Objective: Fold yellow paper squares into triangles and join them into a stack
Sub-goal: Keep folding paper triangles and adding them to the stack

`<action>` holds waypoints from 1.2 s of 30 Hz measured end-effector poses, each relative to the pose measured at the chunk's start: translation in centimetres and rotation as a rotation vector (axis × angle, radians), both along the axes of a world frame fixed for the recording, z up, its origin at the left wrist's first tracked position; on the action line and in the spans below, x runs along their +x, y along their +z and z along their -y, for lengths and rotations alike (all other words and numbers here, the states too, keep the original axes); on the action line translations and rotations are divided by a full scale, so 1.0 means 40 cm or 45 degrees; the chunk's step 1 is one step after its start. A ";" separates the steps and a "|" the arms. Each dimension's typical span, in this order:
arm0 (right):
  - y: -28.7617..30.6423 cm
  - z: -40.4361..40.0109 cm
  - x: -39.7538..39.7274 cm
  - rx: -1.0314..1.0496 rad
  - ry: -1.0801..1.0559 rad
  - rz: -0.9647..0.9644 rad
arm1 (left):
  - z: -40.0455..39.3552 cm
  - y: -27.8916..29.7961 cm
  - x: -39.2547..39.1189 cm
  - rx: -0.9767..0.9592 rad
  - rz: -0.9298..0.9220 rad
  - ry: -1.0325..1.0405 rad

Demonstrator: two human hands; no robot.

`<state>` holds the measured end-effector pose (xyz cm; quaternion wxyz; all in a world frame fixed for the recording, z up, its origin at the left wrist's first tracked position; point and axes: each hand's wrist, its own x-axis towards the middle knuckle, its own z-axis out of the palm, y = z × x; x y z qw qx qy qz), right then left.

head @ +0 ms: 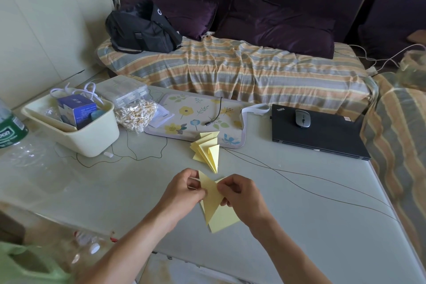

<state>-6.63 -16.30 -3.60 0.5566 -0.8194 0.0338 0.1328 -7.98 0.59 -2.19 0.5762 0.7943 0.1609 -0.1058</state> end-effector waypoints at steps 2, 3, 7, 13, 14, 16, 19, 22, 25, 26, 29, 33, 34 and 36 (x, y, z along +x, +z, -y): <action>-0.002 -0.002 0.000 0.005 0.016 -0.003 | 0.000 0.001 0.000 -0.002 0.002 -0.002; -0.002 -0.003 -0.001 0.006 0.023 -0.003 | -0.001 0.001 0.000 0.000 0.013 -0.002; 0.000 -0.004 -0.003 0.015 0.037 -0.015 | -0.005 0.001 0.000 0.027 0.066 -0.021; 0.003 -0.007 -0.007 0.018 0.106 -0.001 | -0.008 -0.016 0.003 0.206 0.195 0.002; 0.002 -0.008 -0.008 0.015 0.109 0.011 | -0.007 -0.017 0.003 0.245 0.201 0.000; 0.000 -0.009 -0.007 0.019 0.100 0.033 | -0.005 -0.014 0.003 0.296 0.202 -0.012; 0.002 -0.012 -0.009 0.054 0.134 0.068 | -0.003 -0.006 0.002 0.337 0.204 -0.077; 0.003 -0.011 -0.010 0.007 0.123 0.129 | -0.004 -0.008 0.002 0.366 0.208 -0.148; 0.002 -0.007 -0.007 -0.039 0.103 0.147 | -0.011 -0.016 0.006 0.335 0.224 -0.163; 0.003 -0.007 -0.007 -0.037 0.113 0.140 | -0.013 -0.016 0.006 0.321 0.228 -0.160; 0.015 -0.008 -0.014 0.036 0.145 0.083 | -0.014 -0.013 0.005 0.311 0.192 -0.155; 0.015 -0.011 -0.012 0.040 0.103 0.103 | -0.008 -0.015 0.003 0.361 0.134 -0.200; 0.011 -0.011 -0.010 0.019 0.089 0.118 | -0.006 -0.016 0.003 0.369 0.135 -0.208; 0.008 -0.011 -0.009 -0.005 0.069 0.134 | -0.004 -0.015 0.001 0.385 0.163 -0.188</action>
